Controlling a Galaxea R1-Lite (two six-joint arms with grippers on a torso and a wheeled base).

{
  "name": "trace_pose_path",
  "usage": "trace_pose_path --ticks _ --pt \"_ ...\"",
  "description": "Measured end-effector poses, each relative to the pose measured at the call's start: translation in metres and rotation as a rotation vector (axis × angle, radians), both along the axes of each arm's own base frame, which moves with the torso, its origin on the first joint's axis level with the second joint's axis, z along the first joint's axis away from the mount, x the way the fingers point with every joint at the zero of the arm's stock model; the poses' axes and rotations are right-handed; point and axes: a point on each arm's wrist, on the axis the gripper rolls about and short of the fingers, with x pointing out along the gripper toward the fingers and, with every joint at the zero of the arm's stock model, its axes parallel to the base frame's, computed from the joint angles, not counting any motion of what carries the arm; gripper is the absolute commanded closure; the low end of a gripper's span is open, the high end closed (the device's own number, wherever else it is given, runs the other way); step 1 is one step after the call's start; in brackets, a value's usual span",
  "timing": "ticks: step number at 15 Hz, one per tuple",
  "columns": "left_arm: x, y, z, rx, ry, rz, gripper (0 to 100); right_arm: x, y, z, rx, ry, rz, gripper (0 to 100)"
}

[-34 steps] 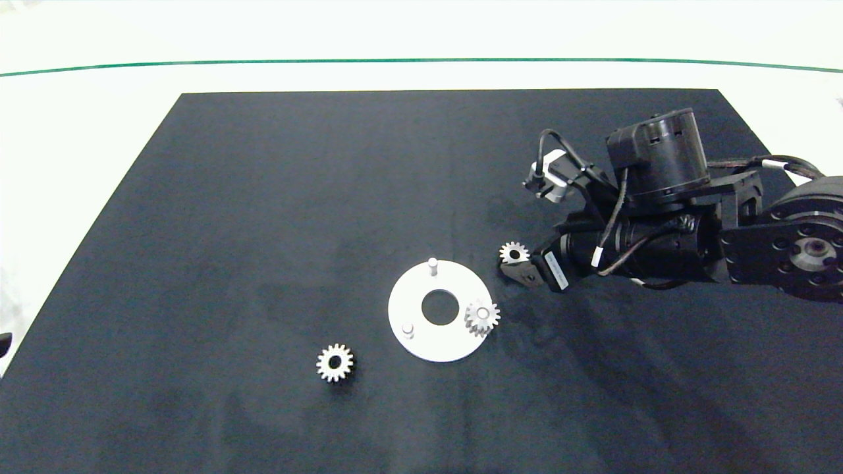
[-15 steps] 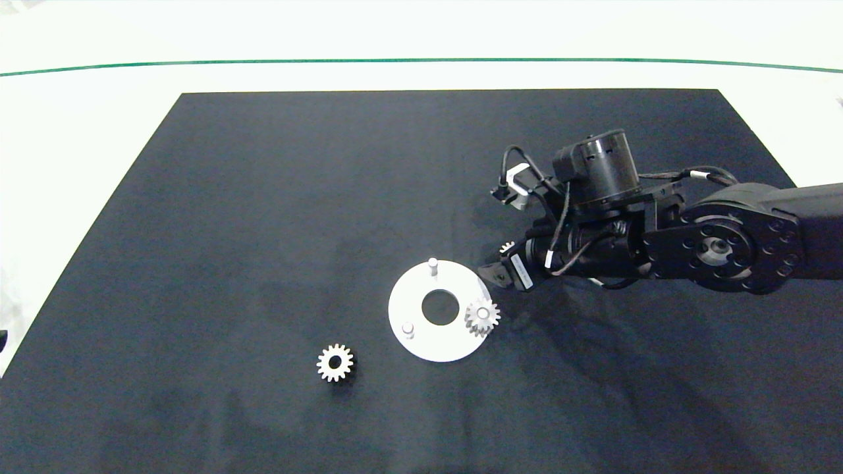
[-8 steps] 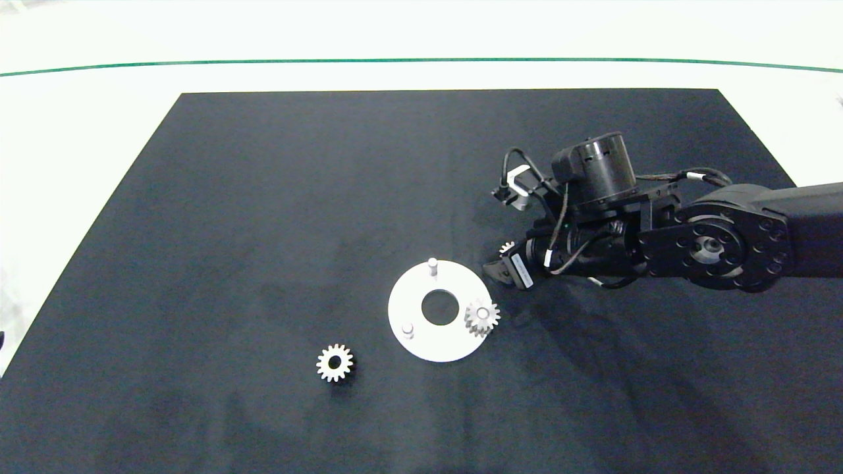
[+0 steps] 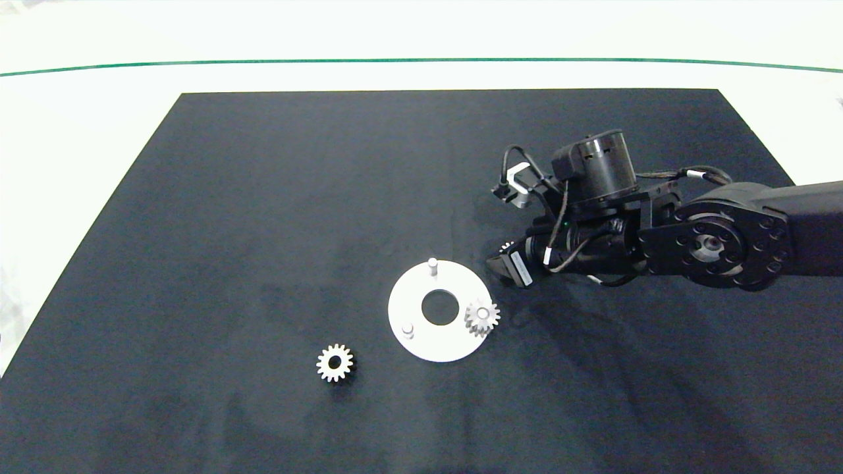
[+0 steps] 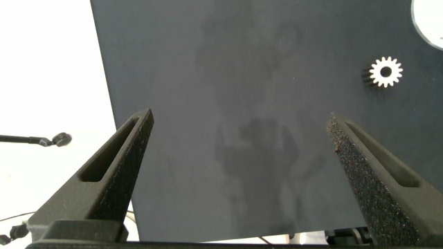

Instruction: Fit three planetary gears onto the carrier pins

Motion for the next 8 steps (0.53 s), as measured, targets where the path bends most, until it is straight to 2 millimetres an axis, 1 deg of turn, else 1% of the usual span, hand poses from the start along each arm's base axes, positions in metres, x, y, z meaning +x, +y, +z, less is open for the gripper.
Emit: trace_pose_path --ticks 8 --pt "-0.0015 0.0001 0.0001 0.0 -0.002 0.0 0 0.0004 0.0012 -0.0022 -0.008 0.004 0.004 54"
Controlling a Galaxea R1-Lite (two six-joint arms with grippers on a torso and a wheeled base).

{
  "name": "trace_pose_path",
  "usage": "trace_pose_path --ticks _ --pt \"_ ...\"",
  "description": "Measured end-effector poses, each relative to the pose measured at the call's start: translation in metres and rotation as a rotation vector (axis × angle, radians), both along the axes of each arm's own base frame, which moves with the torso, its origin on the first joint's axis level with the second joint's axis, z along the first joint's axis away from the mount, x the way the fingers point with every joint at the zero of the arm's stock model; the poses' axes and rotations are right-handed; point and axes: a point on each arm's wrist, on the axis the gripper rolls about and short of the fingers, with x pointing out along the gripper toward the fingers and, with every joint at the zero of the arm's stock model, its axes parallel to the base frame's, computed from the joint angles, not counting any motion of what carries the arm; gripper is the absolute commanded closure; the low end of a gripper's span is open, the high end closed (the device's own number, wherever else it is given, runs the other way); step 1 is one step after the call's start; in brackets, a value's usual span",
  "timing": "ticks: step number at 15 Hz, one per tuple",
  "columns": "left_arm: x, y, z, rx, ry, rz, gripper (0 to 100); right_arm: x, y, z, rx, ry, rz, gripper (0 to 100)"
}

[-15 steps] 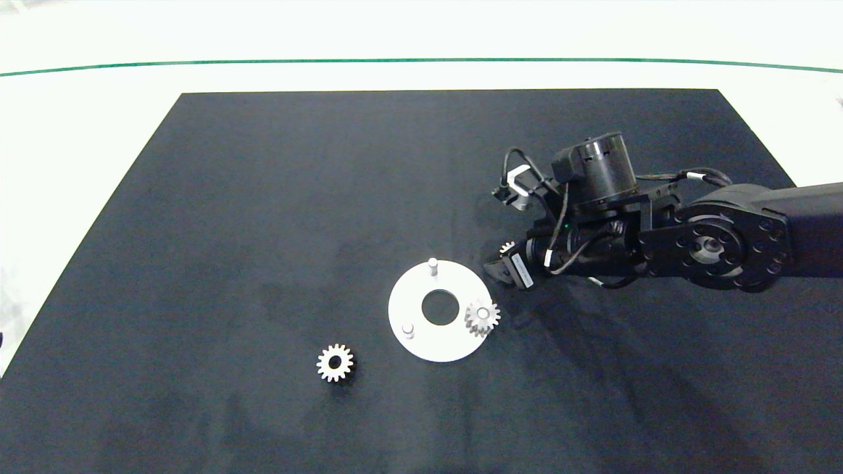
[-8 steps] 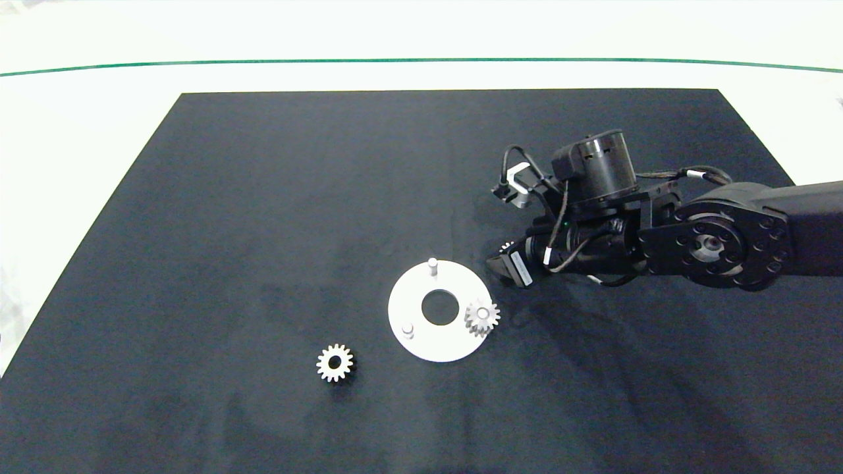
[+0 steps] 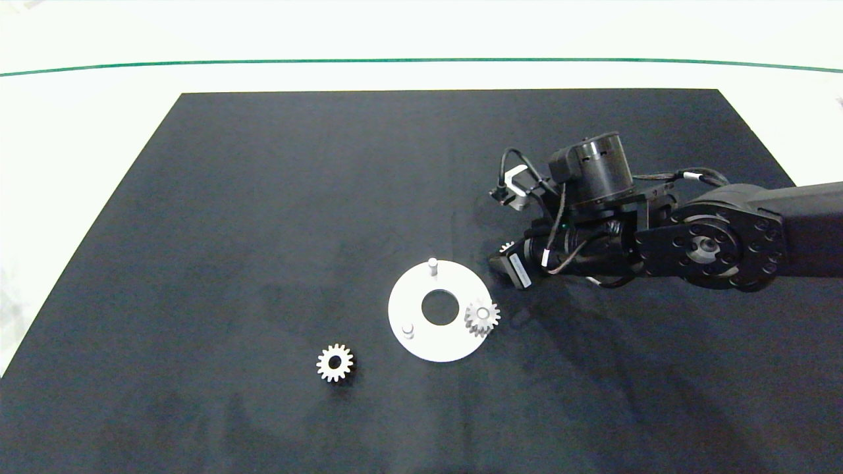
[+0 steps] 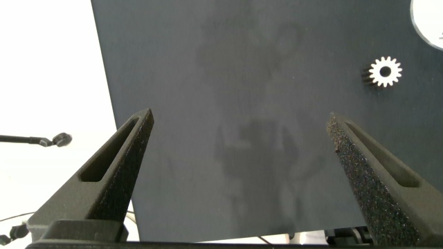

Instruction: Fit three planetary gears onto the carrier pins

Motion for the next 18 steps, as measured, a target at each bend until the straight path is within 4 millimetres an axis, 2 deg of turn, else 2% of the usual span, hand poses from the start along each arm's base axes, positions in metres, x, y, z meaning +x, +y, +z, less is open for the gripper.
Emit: trace_pose_path --ticks 10,18 --pt "-0.001 0.0 -0.001 0.0 0.002 -0.002 0 -0.005 0.006 -0.002 -0.005 0.005 0.021 75" --pt "-0.001 0.0 -0.002 0.0 0.004 -0.001 0 -0.017 0.0 0.022 0.036 -0.048 0.025 91"
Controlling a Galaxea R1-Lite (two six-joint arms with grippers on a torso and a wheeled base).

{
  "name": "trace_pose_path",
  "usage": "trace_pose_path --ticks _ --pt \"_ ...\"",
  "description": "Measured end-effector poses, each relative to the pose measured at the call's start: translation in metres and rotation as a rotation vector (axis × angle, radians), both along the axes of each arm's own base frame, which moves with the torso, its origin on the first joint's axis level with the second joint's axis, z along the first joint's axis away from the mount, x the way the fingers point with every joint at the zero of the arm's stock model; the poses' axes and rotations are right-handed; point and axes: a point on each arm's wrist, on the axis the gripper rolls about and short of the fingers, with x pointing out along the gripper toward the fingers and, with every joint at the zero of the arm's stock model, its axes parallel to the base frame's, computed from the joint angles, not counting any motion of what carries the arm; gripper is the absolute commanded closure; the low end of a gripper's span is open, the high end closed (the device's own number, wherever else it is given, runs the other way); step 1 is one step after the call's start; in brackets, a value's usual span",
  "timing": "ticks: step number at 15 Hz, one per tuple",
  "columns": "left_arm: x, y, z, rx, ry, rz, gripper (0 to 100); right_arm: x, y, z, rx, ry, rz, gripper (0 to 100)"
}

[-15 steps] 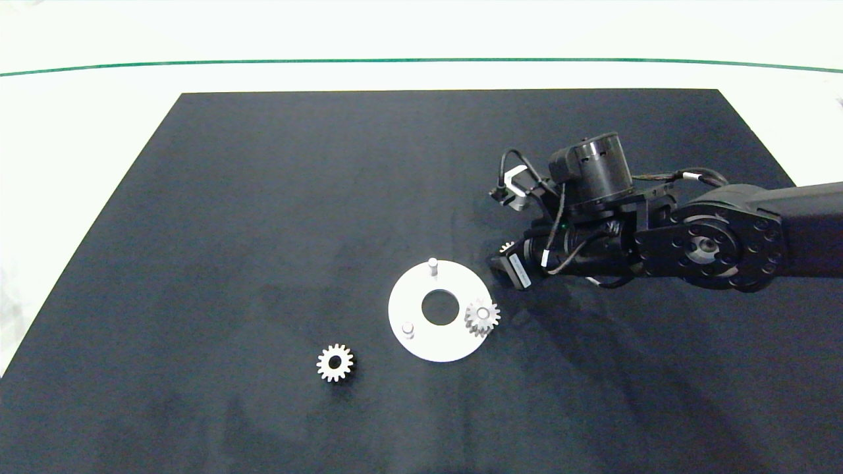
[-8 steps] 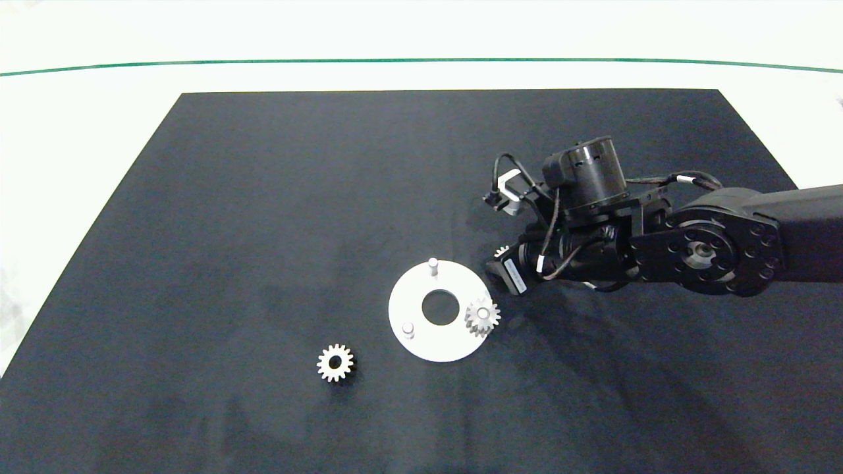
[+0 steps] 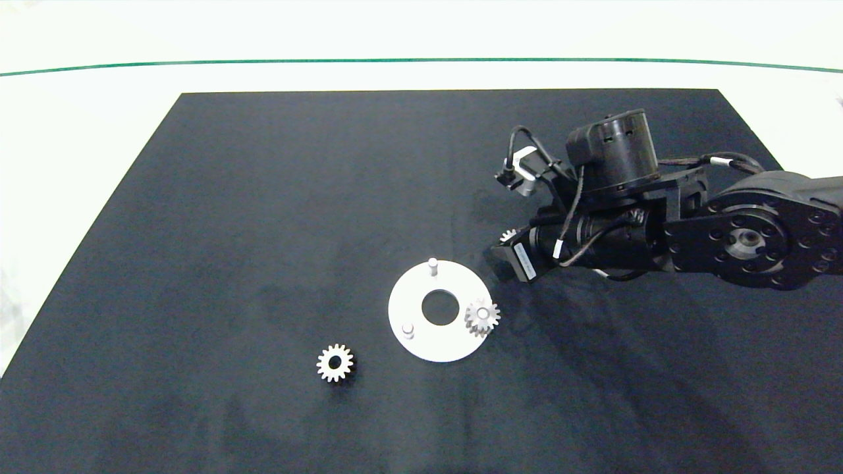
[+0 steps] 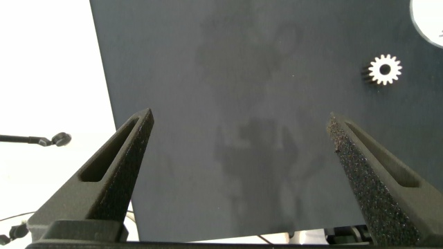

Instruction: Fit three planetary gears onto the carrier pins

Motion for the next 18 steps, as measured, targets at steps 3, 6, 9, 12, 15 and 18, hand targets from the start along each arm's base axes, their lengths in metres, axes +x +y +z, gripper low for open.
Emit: trace_pose_path --ticks 3,6,9,12,15,18 --pt "0.0 0.0 0.0 0.0 0.0 0.0 0 -0.004 0.002 0.01 0.017 -0.024 0.009 96" --pt "0.0 0.0 0.0 0.0 0.003 -0.001 0 -0.007 0.007 0.023 0.026 -0.038 0.026 96" --pt "0.0 0.0 -0.001 0.0 0.004 -0.001 0 -0.012 0.016 0.04 0.017 -0.023 0.055 96" --pt "0.0 0.0 -0.001 0.0 0.005 -0.001 0 -0.011 0.034 0.047 0.008 -0.015 0.091 96" --pt "0.0 0.0 -0.001 0.0 0.006 -0.001 0 -0.005 0.055 0.046 -0.015 0.012 0.12 96" --pt "0.001 0.0 -0.001 0.0 0.008 -0.001 0 -0.001 0.076 0.036 -0.037 0.038 0.151 96"
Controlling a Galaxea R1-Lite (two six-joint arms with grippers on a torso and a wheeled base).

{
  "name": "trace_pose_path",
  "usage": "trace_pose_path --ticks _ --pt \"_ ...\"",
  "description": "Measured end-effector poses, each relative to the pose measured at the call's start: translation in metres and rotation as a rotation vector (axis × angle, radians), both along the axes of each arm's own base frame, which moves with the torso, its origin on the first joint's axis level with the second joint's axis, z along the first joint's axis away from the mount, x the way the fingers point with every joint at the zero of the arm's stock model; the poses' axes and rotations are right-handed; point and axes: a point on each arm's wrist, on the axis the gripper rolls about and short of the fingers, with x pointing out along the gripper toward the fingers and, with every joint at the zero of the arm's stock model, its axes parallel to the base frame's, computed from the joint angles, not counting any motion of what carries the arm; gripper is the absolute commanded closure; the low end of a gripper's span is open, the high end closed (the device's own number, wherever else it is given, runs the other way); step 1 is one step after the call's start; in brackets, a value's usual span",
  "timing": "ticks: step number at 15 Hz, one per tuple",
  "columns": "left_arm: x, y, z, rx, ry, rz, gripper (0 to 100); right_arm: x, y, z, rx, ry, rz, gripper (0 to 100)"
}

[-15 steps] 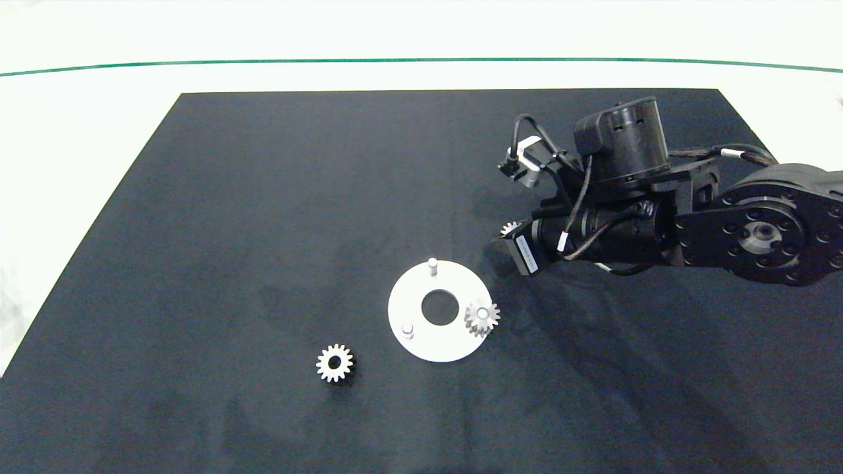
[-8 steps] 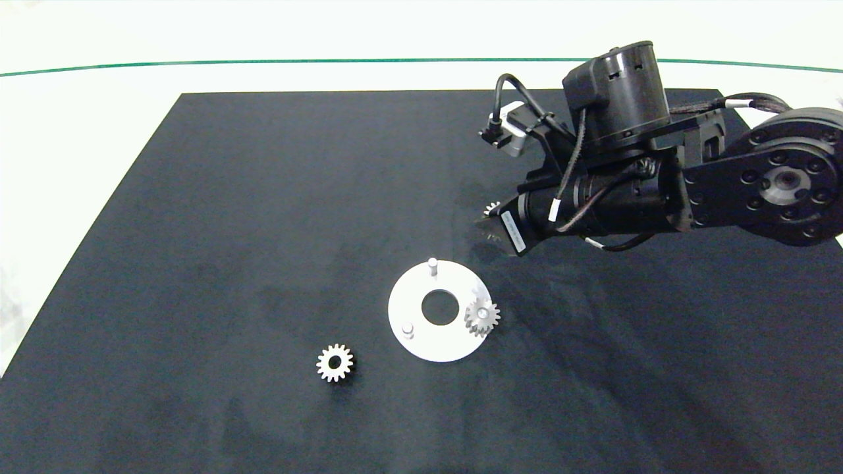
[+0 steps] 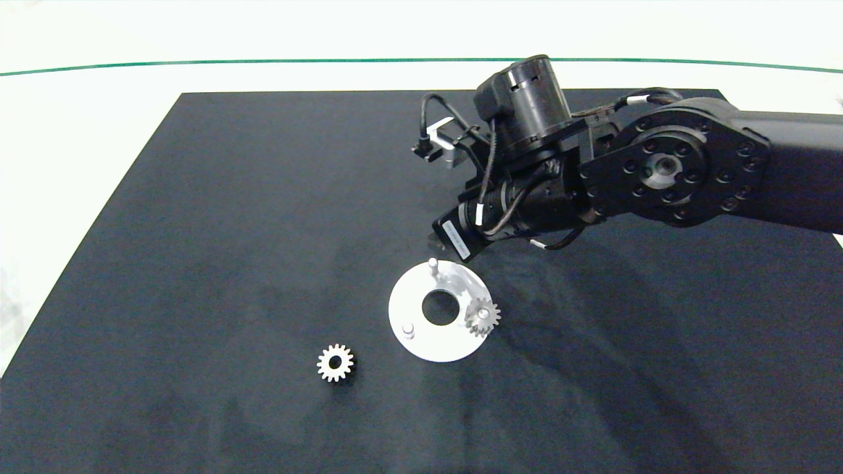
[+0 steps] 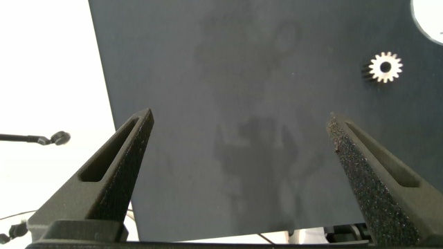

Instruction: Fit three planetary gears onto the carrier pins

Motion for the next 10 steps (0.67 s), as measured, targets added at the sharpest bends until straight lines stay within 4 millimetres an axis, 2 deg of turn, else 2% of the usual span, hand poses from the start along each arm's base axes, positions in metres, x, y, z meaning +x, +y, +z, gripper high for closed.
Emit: trace_pose_path --ticks 4,10 --pt "0.0 0.0 0.0 0.0 0.0 0.0 0 -0.004 0.019 -0.011 -0.016 0.016 0.039 96" --pt "0.0 0.0 0.0 0.0 0.0 0.001 0 -0.003 0.023 -0.018 -0.037 0.021 0.03 96"
